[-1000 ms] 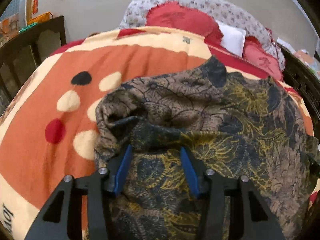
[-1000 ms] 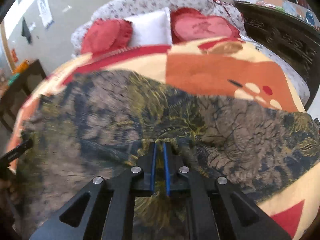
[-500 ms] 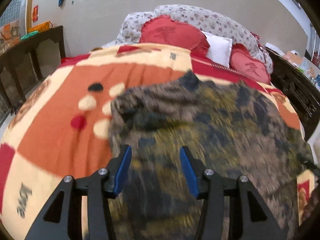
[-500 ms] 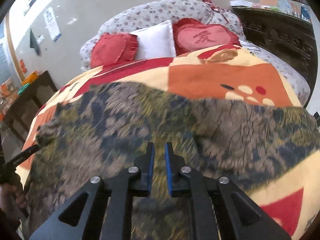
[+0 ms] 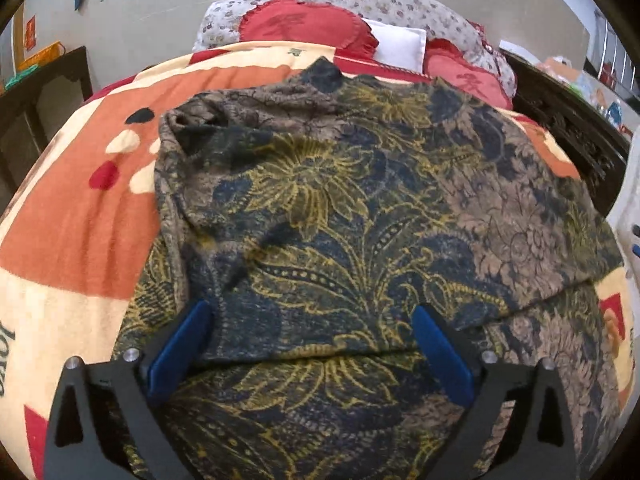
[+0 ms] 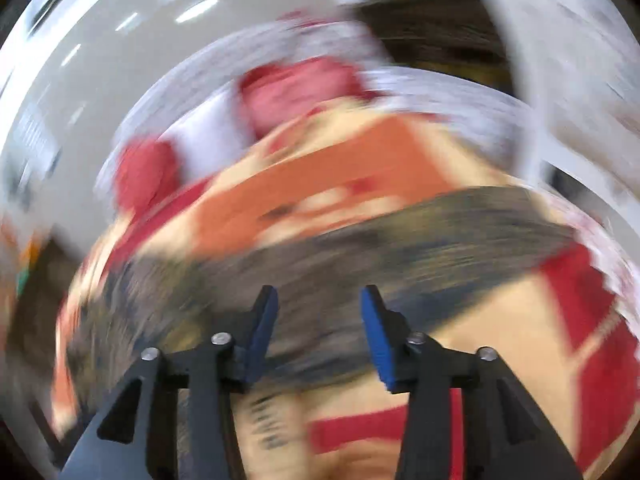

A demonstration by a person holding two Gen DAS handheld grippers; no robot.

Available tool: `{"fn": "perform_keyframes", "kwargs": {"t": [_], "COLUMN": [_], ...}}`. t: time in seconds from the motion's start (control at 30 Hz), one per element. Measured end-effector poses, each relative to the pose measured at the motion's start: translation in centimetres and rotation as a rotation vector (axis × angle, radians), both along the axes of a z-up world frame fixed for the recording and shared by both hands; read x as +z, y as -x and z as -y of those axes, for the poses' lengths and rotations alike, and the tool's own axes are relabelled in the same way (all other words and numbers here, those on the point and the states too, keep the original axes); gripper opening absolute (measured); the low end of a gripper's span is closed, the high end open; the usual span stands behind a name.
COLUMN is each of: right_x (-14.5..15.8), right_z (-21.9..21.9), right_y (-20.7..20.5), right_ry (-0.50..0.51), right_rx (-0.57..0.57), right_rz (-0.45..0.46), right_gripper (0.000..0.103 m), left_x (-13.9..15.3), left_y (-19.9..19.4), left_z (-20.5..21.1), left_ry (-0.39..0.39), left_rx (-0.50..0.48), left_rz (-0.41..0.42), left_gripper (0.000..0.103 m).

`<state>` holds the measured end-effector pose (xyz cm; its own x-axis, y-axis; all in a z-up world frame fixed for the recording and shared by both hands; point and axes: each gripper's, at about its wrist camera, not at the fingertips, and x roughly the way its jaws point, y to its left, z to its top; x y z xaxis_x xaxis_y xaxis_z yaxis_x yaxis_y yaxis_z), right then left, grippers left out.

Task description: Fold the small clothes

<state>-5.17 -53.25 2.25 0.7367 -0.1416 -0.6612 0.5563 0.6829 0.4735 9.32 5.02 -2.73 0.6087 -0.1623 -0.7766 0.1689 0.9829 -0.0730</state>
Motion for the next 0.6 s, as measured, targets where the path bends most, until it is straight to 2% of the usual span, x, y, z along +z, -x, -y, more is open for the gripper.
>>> {"fn": "perform_keyframes", "kwargs": {"t": [0.03,0.13,0.23,0.37,0.47,0.5,0.53,0.6], "right_x": [-0.7,-6.1,-9.6,-11.7,-11.9,-11.4,-10.4,-7.7], "right_z": [2.2,10.4,13.6,15.1,15.7,15.7,15.8,15.5], "right_y": [0.9,5.3,6.7,6.0,4.7,4.1,3.5,3.1], "right_ry": [-0.054,-0.397,-0.559,-0.601,-0.595,-0.567,-0.522,-0.4], "right_rx": [-0.052,-0.274,-0.356,-0.368,-0.36,-0.334,-0.313,-0.303], "right_rz": [0.009,0.063,0.127,0.168,0.206,0.208,0.204,0.221], "right_gripper": [0.046,0.046,0.046,0.046,0.046,0.033,0.008,0.006], "left_x": [0.0,-0.1,-0.2,-0.2,-0.3,-0.3,-0.3,-0.3], "left_y": [-0.2,-0.2,-0.4,-0.5,-0.5,-0.5,-0.5,-0.5], "left_z": [-0.1,-0.1,-0.1,-0.2,-0.2,-0.2,-0.3,-0.3], "left_ry": [0.001,-0.002,-0.002,0.004,0.007,0.006,0.007,0.008], "left_rx": [0.001,0.004,0.006,0.009,0.01,0.01,0.01,0.01], "left_rz": [-0.003,-0.003,-0.004,-0.007,-0.009,-0.009,-0.009,-0.008], "left_gripper": [0.103,0.103,0.103,0.103,0.103,0.103,0.103,0.103]}}
